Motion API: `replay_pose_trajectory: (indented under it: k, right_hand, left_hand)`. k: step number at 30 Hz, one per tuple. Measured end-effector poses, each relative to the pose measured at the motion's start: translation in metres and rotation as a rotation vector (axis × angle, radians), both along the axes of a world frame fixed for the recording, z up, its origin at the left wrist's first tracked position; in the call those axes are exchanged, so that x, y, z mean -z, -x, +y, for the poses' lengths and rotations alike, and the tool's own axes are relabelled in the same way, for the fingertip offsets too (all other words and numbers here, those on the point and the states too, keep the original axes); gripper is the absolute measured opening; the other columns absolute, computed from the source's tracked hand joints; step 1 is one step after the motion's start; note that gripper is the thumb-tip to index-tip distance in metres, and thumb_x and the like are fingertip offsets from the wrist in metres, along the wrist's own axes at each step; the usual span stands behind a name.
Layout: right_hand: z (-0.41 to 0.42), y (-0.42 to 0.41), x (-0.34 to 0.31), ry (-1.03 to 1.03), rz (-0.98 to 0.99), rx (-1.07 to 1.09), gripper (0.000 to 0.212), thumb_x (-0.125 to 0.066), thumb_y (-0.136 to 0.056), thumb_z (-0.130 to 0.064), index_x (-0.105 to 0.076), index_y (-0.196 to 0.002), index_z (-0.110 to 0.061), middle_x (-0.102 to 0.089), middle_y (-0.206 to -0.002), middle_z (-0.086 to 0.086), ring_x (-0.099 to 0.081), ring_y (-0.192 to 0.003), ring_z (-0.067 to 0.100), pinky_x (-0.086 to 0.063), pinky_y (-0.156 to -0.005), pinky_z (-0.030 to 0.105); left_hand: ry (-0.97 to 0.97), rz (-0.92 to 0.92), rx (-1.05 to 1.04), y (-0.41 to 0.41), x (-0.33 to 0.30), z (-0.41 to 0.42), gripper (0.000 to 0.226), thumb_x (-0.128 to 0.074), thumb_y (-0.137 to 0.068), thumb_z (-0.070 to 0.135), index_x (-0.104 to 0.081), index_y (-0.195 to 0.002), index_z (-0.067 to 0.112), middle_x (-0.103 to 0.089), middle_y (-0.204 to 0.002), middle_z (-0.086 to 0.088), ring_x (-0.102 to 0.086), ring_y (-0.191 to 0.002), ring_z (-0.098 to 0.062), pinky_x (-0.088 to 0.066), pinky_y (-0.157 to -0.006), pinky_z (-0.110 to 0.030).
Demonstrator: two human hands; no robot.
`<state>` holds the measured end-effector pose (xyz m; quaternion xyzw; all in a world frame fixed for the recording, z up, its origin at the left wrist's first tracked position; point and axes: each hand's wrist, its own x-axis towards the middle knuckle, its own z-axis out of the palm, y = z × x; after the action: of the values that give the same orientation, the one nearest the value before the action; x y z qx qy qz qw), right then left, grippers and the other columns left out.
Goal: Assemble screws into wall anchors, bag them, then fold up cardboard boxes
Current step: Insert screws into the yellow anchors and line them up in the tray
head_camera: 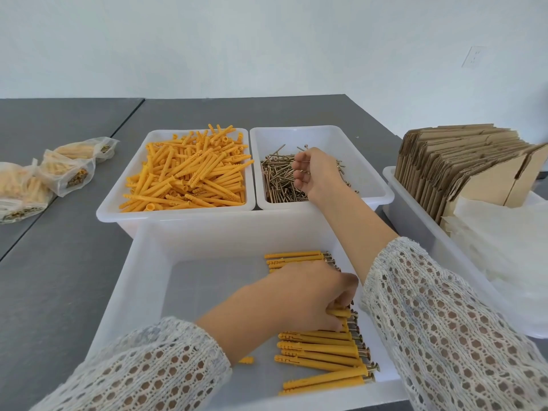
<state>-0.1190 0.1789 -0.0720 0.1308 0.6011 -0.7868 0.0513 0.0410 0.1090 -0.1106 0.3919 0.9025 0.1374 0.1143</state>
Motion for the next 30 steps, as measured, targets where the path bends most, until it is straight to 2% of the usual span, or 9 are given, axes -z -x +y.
replay_pose_trajectory:
  k: [7, 10, 13, 16, 18, 20, 23, 26, 30]
  right_hand:
    - [-0.002, 0.001, 0.001, -0.084, 0.015, -0.013, 0.024, -0.04, -0.091, -0.006, -0.057, -0.074, -0.01, -0.056, -0.062, 0.004, -0.046, -0.042, 0.013, -0.039, -0.041, 0.018]
    - [-0.001, 0.002, 0.009, -0.502, 0.178, -0.06, 0.024, -0.04, -0.09, -0.006, -0.056, -0.072, -0.007, -0.055, -0.065, 0.009, -0.047, -0.05, 0.019, -0.042, -0.048, 0.025]
    - [0.002, 0.003, 0.015, -0.978, 0.352, -0.216, 0.017, -0.044, -0.09, -0.01, -0.055, -0.077, -0.011, -0.052, -0.072, 0.01, -0.045, -0.067, 0.02, -0.042, -0.064, 0.031]
    - [-0.001, 0.002, 0.017, -1.338, 0.262, -0.514, 0.018, -0.048, -0.092, -0.023, -0.055, -0.08, -0.01, -0.054, -0.077, 0.002, -0.048, -0.072, 0.021, -0.043, -0.069, 0.035]
    - [-0.004, 0.002, 0.018, -1.438, 0.221, -0.599, 0.02, -0.046, -0.093, -0.025, -0.05, -0.078, -0.013, -0.05, -0.076, 0.001, -0.047, -0.071, 0.02, -0.039, -0.064, 0.033]
    - [-0.005, 0.002, 0.018, -1.46, 0.209, -0.614, 0.018, -0.044, -0.095, -0.025, -0.053, -0.089, -0.011, -0.053, -0.085, 0.002, -0.048, -0.074, 0.019, -0.038, -0.065, 0.033]
    - [-0.004, 0.002, 0.016, -1.455, 0.16, -0.627, 0.019, -0.041, -0.096, -0.025, -0.05, -0.105, -0.012, -0.053, -0.099, 0.003, -0.051, -0.088, 0.022, -0.04, -0.074, 0.034]
    - [-0.005, 0.001, 0.015, -1.449, 0.107, -0.647, 0.029, -0.039, -0.095, -0.024, -0.052, -0.118, -0.011, -0.056, -0.117, 0.008, -0.052, -0.101, 0.027, -0.043, -0.087, 0.037]
    - [-0.006, 0.0, 0.015, -1.477, 0.083, -0.652, 0.039, -0.038, -0.094, -0.026, -0.05, -0.129, -0.012, -0.054, -0.131, 0.009, -0.052, -0.114, 0.03, -0.042, -0.102, 0.047]
  left_hand:
    - [0.057, 0.105, -0.038, 0.005, -0.002, -0.007, 0.04, -0.069, -0.082, 0.056, -0.048, -0.095, 0.025, -0.058, -0.08, 0.007, -0.054, -0.071, -0.016, -0.043, -0.057, -0.032]
    - [-0.019, 0.156, -0.125, 0.012, -0.012, -0.016, 0.033, -0.057, -0.09, 0.059, -0.048, -0.089, 0.027, -0.058, -0.08, 0.009, -0.053, -0.072, -0.014, -0.038, -0.059, -0.032]
    - [-0.237, 0.393, -0.269, 0.022, -0.027, -0.035, 0.02, -0.048, -0.097, 0.042, -0.048, -0.084, 0.028, -0.057, -0.076, 0.01, -0.05, -0.071, -0.009, -0.044, -0.061, -0.034]
    - [-0.377, 0.669, -0.443, 0.037, -0.03, -0.062, 0.012, -0.048, -0.096, 0.025, -0.058, -0.091, 0.022, -0.057, -0.083, 0.011, -0.051, -0.081, -0.011, -0.048, -0.057, -0.037]
    - [-0.307, 0.769, -0.606, 0.048, -0.027, -0.079, 0.012, -0.05, -0.095, 0.022, -0.061, -0.1, 0.019, -0.059, -0.095, 0.005, -0.052, -0.093, -0.018, -0.047, -0.059, -0.034]
    - [-0.147, 0.748, -0.791, 0.058, -0.021, -0.093, 0.023, -0.051, -0.094, 0.024, -0.06, -0.114, 0.016, -0.056, -0.113, -0.003, -0.049, -0.106, -0.025, -0.045, -0.075, -0.037]
    - [-0.032, 0.554, -1.008, 0.065, -0.016, -0.102, 0.042, -0.045, -0.096, 0.039, -0.052, -0.133, 0.02, -0.049, -0.133, -0.008, -0.042, -0.121, -0.033, -0.037, -0.094, -0.047]
    - [0.076, 0.35, -0.952, 0.069, -0.014, -0.106, 0.048, -0.029, -0.099, 0.052, -0.055, -0.135, 0.033, -0.051, -0.141, -0.005, -0.04, -0.127, -0.037, -0.032, -0.103, -0.05]
    - [0.111, 0.301, -0.853, 0.071, -0.018, -0.11, 0.047, -0.023, -0.101, 0.046, -0.061, -0.125, 0.033, -0.053, -0.134, -0.004, -0.043, -0.123, -0.032, -0.034, -0.101, -0.051]
